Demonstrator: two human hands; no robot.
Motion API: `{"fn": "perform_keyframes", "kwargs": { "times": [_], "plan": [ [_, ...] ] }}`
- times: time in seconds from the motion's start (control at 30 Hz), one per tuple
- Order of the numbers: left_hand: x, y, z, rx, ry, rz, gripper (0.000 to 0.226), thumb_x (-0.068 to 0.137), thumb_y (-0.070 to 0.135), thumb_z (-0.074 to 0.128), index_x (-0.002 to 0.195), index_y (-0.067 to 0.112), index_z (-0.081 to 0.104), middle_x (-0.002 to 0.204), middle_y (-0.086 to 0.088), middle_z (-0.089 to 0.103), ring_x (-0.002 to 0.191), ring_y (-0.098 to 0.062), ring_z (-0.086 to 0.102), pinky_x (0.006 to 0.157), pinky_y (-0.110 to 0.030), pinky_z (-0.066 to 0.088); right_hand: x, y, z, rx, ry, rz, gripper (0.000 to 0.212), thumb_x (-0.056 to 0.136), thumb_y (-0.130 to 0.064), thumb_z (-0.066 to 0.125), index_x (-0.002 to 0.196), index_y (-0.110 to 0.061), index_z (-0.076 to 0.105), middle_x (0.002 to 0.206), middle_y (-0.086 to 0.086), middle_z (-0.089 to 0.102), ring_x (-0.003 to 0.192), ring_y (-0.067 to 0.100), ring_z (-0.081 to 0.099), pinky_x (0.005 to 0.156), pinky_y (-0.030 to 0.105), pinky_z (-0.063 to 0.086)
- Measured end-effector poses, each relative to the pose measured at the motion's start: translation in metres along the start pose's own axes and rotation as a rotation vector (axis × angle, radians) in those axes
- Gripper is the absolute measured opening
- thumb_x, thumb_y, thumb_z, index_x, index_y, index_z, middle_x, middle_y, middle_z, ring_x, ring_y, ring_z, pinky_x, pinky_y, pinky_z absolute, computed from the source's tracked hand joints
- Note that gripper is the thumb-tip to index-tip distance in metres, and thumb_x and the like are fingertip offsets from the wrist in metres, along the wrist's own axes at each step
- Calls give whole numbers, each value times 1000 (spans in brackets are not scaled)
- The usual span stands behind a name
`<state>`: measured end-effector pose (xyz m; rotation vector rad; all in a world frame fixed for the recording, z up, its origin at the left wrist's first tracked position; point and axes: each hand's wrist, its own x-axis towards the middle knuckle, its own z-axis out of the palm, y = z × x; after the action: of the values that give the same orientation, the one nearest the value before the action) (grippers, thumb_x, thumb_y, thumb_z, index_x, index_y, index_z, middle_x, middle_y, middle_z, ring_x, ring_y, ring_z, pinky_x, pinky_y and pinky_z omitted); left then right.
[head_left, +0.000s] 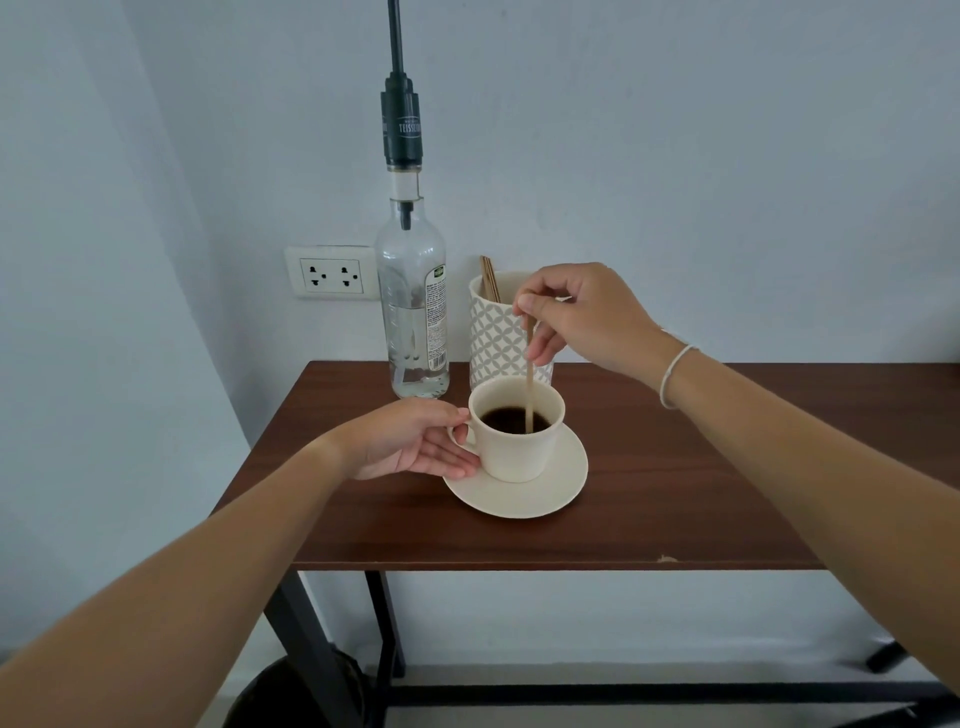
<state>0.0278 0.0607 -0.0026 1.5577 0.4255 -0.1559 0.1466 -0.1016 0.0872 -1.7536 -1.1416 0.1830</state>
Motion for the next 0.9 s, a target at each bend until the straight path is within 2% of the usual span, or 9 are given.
{"fn": "perform_keyframes", "kwargs": {
  "times": [0.13, 0.2, 0.33, 0.4, 0.5, 0.6, 0.7, 0.83, 0.9],
  "plan": [
    [1, 1, 1, 10, 0, 2, 27, 94, 23, 47, 75, 6, 53, 101, -32, 66, 92, -33, 69, 83, -34, 57, 0, -2, 13, 134, -5, 9, 20, 92, -5, 51, 75, -10, 61, 73, 8, 62, 47, 9, 64, 53, 22, 58],
    [1, 1, 1, 6, 3, -1, 27, 94, 23, 47, 75, 6, 53, 100, -32, 67, 91, -32, 70, 82, -34, 57, 2, 0, 15, 115, 34, 8, 21, 92, -6, 51, 75, -12, 61, 76, 10, 62, 48, 9, 64, 54, 24, 59],
    [0, 1, 1, 1, -2, -2, 27, 94, 23, 46, 74, 6, 54, 97, -30, 67, 88, -30, 70, 82, -34, 57, 3, 5, 4, -9, 108, 7, 19, 91, -8, 52, 76, -10, 63, 67, 3, 60, 46, 9, 64, 53, 24, 58],
    [0, 1, 0, 0, -5, -1, 28, 95, 23, 46, 74, 6, 54, 94, -28, 69, 87, -29, 71, 82, -34, 57, 1, 5, -1, -33, 103, 9, 19, 91, -9, 52, 76, -8, 63, 65, 2, 60, 46, 11, 63, 51, 24, 57],
    [1, 0, 0, -1, -6, 0, 27, 94, 23, 46, 75, 6, 54, 93, -27, 69, 88, -29, 71, 82, -34, 57, -2, 1, 4, 60, 58, 22, 18, 91, -8, 52, 76, -6, 63, 66, 6, 60, 44, 12, 63, 50, 24, 57],
    [0, 0, 0, 14, -8, 1, 27, 94, 23, 46, 75, 6, 54, 97, -29, 68, 90, -30, 70, 83, -34, 57, 0, -2, 15, 127, 47, 12, 21, 91, -6, 52, 73, -11, 62, 68, 5, 61, 45, 10, 64, 52, 25, 58],
    [0, 1, 0, 18, -11, -1, 27, 94, 23, 47, 76, 6, 55, 100, -30, 67, 91, -30, 70, 84, -35, 56, 4, 1, 16, 48, 102, -2, 23, 91, -8, 53, 72, -15, 62, 67, 3, 61, 48, 10, 64, 55, 26, 59],
    [0, 1, -1, 17, -10, -5, 27, 94, 23, 47, 75, 6, 55, 101, -31, 66, 91, -30, 70, 84, -34, 56, 4, 5, 5, -78, 167, -9, 23, 90, -9, 52, 71, -14, 62, 64, 3, 60, 43, 7, 61, 46, 18, 53],
    [-1, 1, 0, 19, -13, -8, 28, 94, 24, 47, 74, 6, 55, 103, -32, 66, 94, -31, 69, 85, -35, 56, 2, 5, 5, -60, 147, -3, 25, 90, -10, 52, 68, -15, 61, 64, 3, 60, 42, 8, 61, 44, 19, 51]
  ]
}}
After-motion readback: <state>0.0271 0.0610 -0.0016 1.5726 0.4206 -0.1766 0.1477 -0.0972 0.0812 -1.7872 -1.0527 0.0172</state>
